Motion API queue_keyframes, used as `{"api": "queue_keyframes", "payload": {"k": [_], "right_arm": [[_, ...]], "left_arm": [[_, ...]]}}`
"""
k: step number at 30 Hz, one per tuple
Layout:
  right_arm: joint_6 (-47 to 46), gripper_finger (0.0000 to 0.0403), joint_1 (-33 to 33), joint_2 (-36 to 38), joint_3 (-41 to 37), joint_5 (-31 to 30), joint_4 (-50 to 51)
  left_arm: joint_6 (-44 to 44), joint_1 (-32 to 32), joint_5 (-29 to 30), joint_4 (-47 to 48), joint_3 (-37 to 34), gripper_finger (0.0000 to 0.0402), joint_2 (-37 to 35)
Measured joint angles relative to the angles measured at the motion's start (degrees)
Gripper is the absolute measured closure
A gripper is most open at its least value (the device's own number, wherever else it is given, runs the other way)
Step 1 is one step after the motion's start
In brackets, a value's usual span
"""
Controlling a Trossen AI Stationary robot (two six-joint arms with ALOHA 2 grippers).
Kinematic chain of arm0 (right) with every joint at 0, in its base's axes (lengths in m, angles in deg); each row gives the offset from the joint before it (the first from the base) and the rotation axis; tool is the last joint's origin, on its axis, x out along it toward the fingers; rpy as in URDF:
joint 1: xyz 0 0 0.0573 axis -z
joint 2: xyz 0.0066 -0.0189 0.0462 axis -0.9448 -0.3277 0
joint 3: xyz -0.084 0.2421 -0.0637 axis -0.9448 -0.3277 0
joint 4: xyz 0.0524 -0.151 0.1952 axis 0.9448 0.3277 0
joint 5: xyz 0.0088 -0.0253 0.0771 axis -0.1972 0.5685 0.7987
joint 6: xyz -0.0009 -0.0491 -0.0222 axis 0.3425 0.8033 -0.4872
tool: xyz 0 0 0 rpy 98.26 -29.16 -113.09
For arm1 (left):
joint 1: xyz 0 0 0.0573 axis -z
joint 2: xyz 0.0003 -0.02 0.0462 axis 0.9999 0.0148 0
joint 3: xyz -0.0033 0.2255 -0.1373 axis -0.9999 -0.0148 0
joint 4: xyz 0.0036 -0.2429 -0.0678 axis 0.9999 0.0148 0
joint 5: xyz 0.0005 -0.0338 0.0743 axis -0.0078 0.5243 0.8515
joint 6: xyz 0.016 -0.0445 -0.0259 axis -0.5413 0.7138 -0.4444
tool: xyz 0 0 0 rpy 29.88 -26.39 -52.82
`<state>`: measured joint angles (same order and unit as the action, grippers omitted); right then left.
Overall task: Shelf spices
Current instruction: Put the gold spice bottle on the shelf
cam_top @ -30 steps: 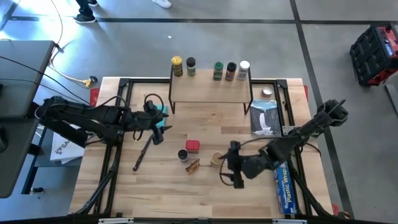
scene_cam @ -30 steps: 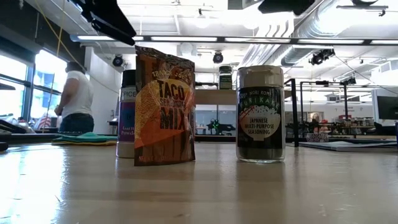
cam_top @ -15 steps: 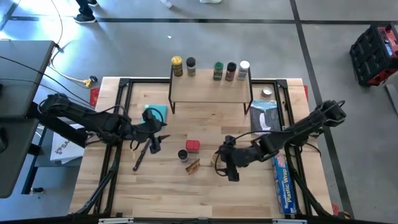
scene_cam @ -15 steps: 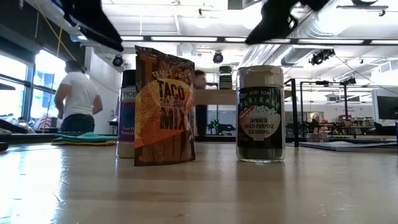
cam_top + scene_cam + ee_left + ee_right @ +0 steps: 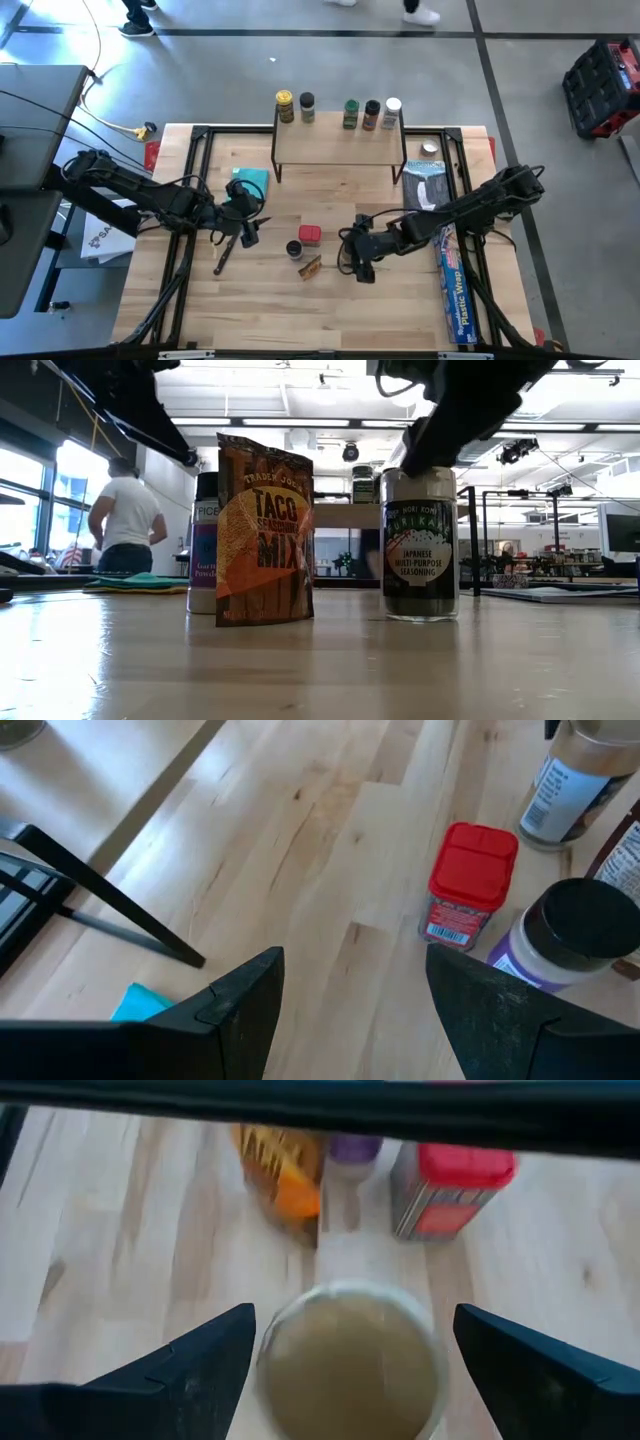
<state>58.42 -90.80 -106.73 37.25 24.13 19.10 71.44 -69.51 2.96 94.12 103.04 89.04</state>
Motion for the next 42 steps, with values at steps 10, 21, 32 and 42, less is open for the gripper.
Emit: {"api": "queue_keyframes", "payload": {"k": [10,21,32,42], "right_arm": [[-1.73,0.0066,-1.46,-1.64,0.00,-2.53,2.03],[-2.09,0.0137,-1.48,-3.02,0.00,-1.43,-0.53],[4.50,0.0137,3.87,-3.02,12.79,-1.66,8.43],[18.59,0.0137,20.23,-2.97,32.86,1.85,18.03]], "left_arm": [[0.00,0.00,0.20,-0.04,0.00,0.0163,0.02],[-0.04,0.04,0.21,-0.03,0.00,0.0163,0.02],[-0.05,0.04,0.34,-0.27,0.00,0.0163,0.00],[-0.07,0.04,0.45,-0.32,0.00,0.0163,0.00]]}}
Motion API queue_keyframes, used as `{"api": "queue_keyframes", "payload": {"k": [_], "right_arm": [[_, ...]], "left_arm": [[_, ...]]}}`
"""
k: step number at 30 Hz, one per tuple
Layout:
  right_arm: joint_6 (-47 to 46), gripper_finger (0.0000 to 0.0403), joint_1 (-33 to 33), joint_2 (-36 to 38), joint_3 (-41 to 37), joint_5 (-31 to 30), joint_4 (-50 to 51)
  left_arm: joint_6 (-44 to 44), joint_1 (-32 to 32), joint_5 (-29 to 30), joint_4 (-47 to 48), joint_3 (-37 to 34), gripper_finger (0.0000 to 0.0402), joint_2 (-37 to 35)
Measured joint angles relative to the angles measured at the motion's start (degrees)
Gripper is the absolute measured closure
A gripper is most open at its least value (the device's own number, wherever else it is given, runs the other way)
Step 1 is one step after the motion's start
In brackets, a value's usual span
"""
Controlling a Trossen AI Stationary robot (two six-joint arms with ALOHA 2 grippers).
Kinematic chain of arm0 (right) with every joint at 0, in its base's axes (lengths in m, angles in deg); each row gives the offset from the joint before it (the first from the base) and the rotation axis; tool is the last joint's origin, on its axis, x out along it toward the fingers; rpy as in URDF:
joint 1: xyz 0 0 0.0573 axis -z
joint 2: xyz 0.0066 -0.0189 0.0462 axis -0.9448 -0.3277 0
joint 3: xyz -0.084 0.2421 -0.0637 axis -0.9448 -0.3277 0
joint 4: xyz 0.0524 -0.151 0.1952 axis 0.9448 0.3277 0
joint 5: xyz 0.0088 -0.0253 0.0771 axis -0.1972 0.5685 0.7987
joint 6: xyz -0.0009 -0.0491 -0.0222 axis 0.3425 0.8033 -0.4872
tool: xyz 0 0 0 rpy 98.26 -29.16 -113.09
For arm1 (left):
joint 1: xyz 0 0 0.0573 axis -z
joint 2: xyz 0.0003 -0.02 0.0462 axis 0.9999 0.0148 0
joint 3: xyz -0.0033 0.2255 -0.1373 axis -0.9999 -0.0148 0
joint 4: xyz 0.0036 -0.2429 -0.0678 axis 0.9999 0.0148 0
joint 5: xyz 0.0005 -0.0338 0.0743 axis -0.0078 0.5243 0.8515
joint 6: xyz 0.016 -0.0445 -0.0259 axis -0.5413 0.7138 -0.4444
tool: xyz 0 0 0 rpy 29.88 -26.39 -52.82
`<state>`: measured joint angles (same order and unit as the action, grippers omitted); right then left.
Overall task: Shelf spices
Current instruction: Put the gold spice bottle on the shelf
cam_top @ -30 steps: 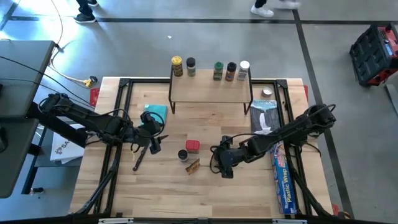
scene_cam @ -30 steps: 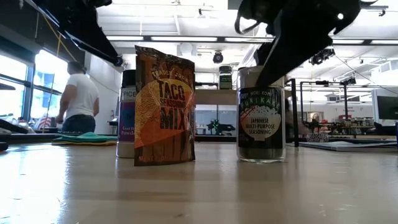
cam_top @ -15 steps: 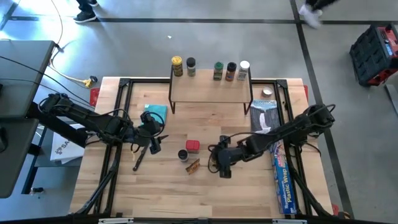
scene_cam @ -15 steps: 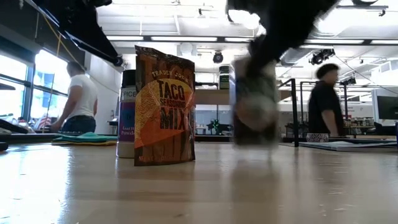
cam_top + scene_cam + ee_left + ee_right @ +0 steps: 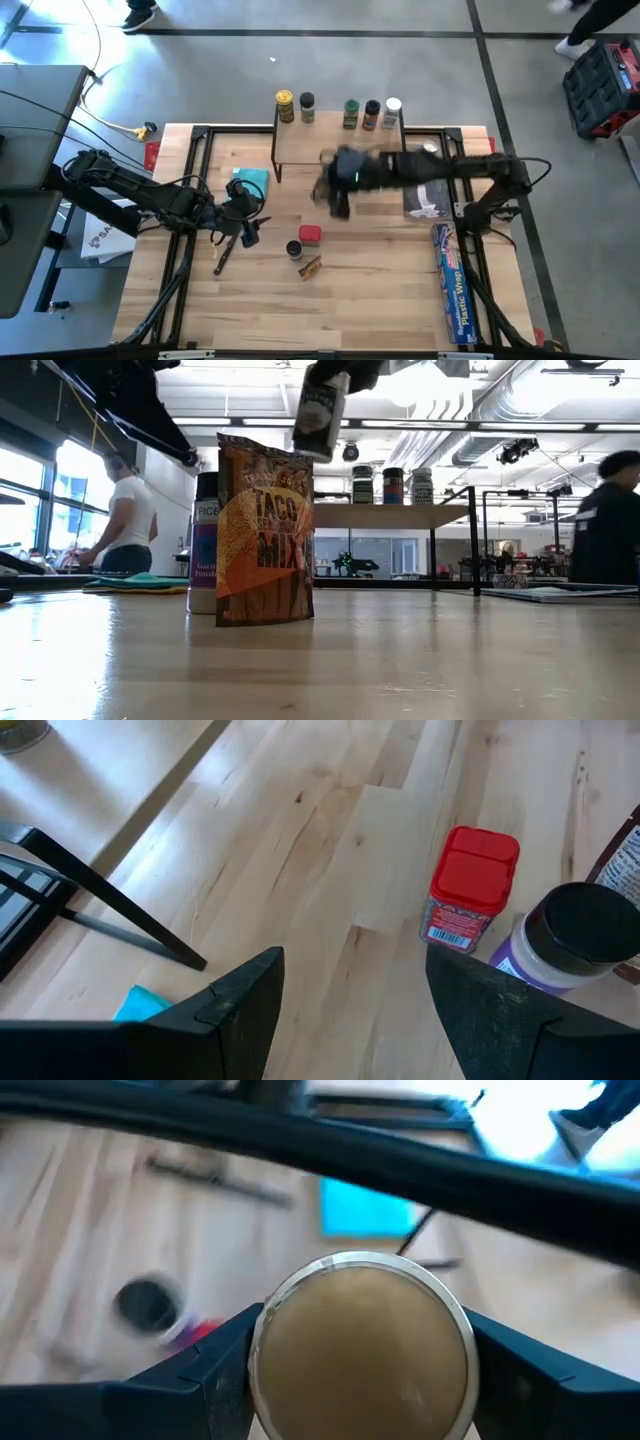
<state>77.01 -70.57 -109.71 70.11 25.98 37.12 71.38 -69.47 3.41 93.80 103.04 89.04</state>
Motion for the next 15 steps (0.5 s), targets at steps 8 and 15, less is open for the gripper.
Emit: {"api": "queue_keyframes", "payload": {"k": [8,15], "right_arm": [[1.18,0.0137,14.91,-3.42,7.50,8.61,1.12],[3.46,0.0137,20.74,-11.88,17.00,11.95,6.03]], "left_arm": [[-1.59,0.00,-0.02,-1.94,0.02,0.0163,0.01],[-2.64,-0.04,-0.02,-3.75,0.07,0.0163,-0.01]]}}
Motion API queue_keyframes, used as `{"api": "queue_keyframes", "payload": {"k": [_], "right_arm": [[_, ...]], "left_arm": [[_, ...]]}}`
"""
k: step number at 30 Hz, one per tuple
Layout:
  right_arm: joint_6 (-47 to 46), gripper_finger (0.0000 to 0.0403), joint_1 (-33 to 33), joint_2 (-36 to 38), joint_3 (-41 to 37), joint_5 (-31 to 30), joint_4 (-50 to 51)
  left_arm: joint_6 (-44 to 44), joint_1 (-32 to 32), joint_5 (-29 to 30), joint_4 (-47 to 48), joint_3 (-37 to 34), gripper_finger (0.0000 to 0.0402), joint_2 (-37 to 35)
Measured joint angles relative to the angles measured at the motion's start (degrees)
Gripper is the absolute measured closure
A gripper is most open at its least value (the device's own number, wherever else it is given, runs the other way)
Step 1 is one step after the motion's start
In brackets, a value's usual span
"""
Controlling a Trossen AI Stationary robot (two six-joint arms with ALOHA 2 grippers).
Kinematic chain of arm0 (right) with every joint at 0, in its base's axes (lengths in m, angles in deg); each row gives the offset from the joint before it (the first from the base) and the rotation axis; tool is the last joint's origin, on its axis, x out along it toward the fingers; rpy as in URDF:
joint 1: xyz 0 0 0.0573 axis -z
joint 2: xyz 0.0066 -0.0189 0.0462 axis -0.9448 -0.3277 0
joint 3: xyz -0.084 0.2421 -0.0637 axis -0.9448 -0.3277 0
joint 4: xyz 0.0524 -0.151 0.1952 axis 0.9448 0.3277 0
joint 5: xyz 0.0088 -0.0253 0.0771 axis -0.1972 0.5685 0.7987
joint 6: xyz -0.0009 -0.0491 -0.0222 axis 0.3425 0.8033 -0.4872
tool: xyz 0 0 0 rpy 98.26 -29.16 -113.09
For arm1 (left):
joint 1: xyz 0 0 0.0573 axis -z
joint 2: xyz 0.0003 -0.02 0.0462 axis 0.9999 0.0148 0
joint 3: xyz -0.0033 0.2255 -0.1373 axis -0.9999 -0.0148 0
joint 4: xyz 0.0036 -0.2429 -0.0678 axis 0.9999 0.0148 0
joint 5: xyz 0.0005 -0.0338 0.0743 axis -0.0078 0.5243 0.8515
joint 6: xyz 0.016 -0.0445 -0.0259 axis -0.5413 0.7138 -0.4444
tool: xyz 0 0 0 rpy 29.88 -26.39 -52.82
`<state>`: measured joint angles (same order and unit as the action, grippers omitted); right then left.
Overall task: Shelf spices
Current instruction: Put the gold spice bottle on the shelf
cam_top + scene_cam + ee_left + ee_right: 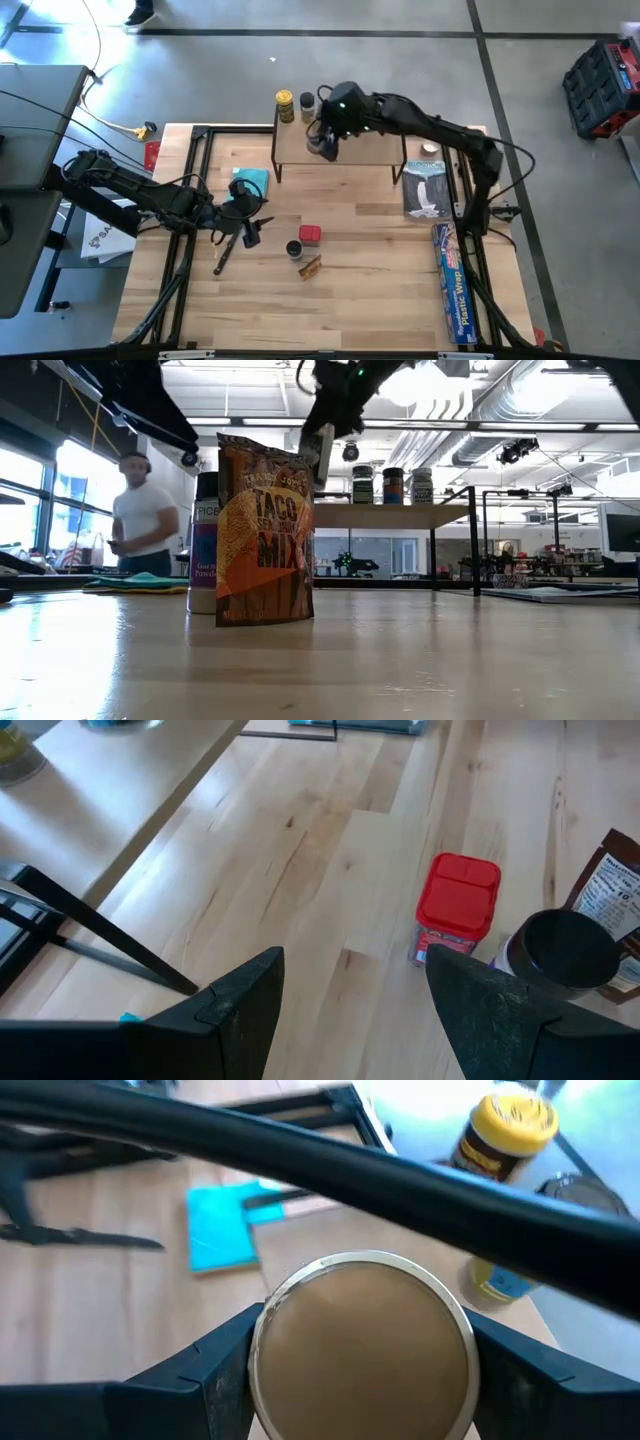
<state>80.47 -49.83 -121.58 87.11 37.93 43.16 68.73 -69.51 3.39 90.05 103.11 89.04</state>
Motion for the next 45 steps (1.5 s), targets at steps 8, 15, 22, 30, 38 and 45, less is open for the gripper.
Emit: {"api": "queue_keyframes", "payload": {"k": [8,15,22,30,38,45], "right_arm": [[1.83,0.0137,2.58,-8.44,10.74,0.00,9.73],[3.24,0.0132,4.60,-8.89,11.10,0.00,10.01],[3.46,0.0107,6.34,-8.89,10.97,-0.44,8.92],[6.01,0.0102,7.99,-8.89,10.95,-0.76,8.49],[11.03,0.0101,8.26,-9.06,10.94,-3.41,5.04],[12.84,0.0101,8.26,-9.30,10.95,-3.59,5.08]], "left_arm": [[0.15,0.00,0.00,-0.42,0.00,0.0163,0.01],[0.13,0.00,-0.02,-0.71,0.00,0.0163,0.00],[0.11,0.01,-0.06,-0.69,0.00,0.0163,0.01],[0.11,0.02,-0.07,-0.68,0.00,0.0163,0.00],[0.09,0.02,-0.04,-0.68,0.00,0.0163,0.00],[0.09,0.02,-0.04,-0.68,0.00,0.0163,0.00]]}}
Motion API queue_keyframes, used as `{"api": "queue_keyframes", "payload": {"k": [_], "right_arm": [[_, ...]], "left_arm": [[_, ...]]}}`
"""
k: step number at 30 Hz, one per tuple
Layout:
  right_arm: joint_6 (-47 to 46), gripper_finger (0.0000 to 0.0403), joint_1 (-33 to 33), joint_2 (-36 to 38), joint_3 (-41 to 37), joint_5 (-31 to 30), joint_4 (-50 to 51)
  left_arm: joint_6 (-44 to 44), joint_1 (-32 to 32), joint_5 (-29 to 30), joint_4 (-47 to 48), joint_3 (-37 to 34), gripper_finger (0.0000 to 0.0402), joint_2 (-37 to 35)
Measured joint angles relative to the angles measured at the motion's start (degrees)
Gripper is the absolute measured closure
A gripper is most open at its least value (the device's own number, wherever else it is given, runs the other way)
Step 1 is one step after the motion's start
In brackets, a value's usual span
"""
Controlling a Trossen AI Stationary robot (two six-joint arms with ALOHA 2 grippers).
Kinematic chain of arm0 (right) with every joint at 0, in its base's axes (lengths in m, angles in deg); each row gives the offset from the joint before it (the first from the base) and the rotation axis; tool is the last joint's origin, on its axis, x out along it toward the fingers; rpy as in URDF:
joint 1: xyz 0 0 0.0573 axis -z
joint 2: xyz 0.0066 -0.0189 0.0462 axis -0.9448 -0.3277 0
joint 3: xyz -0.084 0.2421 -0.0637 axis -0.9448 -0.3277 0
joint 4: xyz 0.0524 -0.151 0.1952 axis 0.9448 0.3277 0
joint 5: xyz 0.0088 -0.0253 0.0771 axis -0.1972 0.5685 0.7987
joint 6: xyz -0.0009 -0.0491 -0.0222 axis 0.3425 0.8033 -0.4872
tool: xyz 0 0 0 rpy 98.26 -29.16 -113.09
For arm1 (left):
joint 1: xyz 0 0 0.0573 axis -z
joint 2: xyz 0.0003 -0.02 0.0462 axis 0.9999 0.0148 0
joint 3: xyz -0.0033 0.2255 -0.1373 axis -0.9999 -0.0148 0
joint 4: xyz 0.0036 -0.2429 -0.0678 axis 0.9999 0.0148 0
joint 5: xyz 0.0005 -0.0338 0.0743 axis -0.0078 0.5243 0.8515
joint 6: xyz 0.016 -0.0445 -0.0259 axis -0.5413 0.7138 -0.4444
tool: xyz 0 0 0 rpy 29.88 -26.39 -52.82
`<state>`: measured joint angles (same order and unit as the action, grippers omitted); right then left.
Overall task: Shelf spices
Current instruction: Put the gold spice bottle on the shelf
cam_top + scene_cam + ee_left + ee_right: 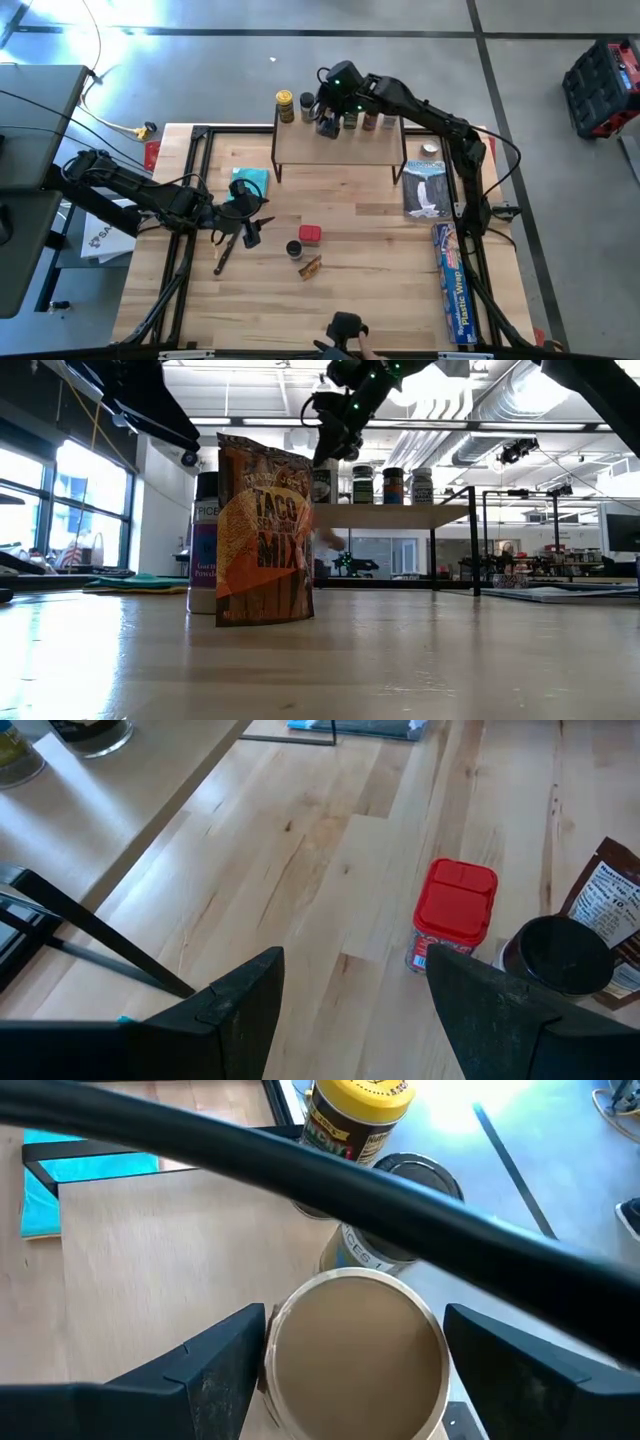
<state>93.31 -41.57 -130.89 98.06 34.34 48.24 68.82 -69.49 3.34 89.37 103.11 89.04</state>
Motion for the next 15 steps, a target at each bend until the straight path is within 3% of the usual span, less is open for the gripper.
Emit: {"api": "queue_keyframes", "payload": {"k": [6,15], "right_arm": [[3.05,0.0100,-0.02,0.00,0.00,-5.58,0.07],[7.78,0.0100,1.02,-0.02,-0.02,-5.78,-0.02]], "left_arm": [[0.00,0.00,0.00,0.00,0.00,0.0163,0.00],[0.01,0.00,0.00,0.00,0.00,0.0163,0.01]]}}
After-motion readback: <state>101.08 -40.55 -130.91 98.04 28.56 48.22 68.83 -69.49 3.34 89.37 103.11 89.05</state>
